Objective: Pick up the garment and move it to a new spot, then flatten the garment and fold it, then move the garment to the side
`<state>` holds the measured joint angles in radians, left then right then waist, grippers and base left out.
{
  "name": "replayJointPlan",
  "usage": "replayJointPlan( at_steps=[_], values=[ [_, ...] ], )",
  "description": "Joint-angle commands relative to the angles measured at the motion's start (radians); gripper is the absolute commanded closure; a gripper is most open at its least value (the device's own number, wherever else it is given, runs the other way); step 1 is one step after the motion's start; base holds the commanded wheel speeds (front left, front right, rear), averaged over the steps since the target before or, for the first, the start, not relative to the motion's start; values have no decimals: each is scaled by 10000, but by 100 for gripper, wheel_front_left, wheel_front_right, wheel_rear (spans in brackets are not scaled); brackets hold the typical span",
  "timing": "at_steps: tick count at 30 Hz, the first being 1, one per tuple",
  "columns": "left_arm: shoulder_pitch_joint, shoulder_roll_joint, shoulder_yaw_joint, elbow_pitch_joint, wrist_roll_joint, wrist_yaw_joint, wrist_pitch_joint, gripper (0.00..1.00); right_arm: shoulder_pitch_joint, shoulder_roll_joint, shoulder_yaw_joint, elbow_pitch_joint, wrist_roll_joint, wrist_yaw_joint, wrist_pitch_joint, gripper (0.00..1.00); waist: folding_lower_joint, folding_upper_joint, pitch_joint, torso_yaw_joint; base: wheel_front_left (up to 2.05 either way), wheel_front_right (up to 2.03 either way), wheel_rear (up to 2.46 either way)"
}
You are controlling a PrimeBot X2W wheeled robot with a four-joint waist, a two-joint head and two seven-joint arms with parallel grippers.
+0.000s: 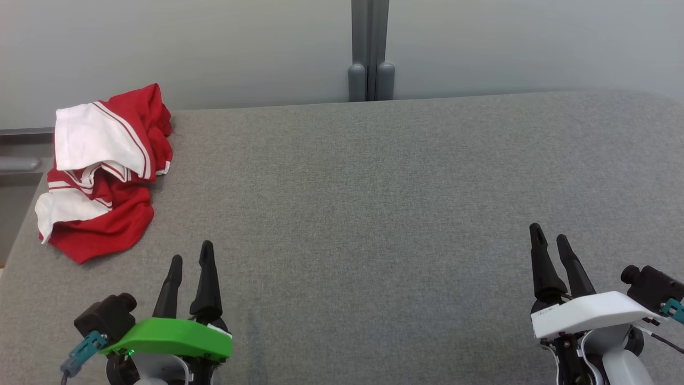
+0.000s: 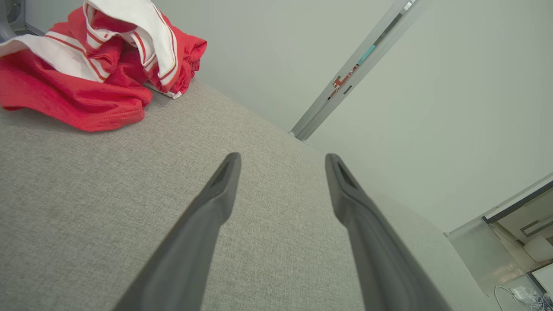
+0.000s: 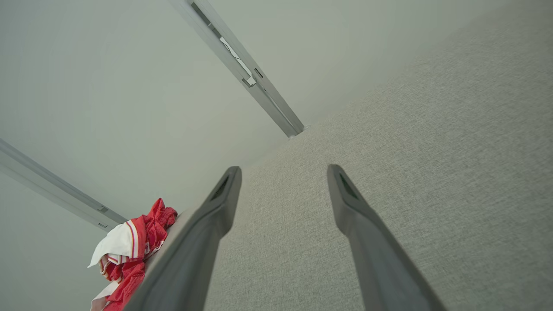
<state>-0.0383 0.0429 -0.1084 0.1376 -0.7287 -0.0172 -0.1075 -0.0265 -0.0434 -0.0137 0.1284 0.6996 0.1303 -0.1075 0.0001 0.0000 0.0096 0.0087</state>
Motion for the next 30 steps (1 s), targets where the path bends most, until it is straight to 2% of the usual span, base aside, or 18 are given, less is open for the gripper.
replayJointPlan(
  at_steps=[1, 11, 30],
  values=[
    [32, 67, -80, -61, 426, 55, -104, 0, -16, -55, 40, -143, -395, 4, -106, 0, -1, 0, -7, 3, 0, 0, 0],
    [122, 75, -284, 158, 1652, 267, -391, 0, 77, -62, 152, 91, -1593, 4, -383, 0, -1, 0, -31, 16, 0, 0, 0],
    [190, 86, -616, 237, 3311, 490, -836, 0, 126, -74, 316, 74, -3653, 5, -843, 0, -1, 0, -8, 57, 0, 0, 0]
  ],
)
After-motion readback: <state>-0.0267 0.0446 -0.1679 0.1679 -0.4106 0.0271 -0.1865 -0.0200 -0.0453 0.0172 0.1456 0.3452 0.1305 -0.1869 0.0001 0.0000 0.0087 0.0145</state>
